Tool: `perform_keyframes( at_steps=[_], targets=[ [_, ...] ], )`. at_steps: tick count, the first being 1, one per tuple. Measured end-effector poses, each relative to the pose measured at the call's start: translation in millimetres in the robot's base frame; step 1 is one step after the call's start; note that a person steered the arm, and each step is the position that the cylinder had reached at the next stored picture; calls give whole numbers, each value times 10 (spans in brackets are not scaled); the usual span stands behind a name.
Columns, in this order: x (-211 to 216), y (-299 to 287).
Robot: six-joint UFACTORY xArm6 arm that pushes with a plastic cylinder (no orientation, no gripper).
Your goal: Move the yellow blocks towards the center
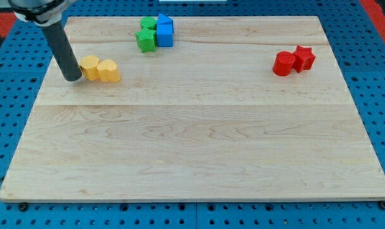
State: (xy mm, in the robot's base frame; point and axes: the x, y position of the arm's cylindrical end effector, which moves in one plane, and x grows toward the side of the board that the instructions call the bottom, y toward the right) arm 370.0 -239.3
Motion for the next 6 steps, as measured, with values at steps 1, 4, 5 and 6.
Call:
perform_keyframes(
  at_steps=[1,4,5,6],
  targets=[
    [-220,-185],
    [-419,-78],
    [-393,42],
    [-272,209]
  ],
)
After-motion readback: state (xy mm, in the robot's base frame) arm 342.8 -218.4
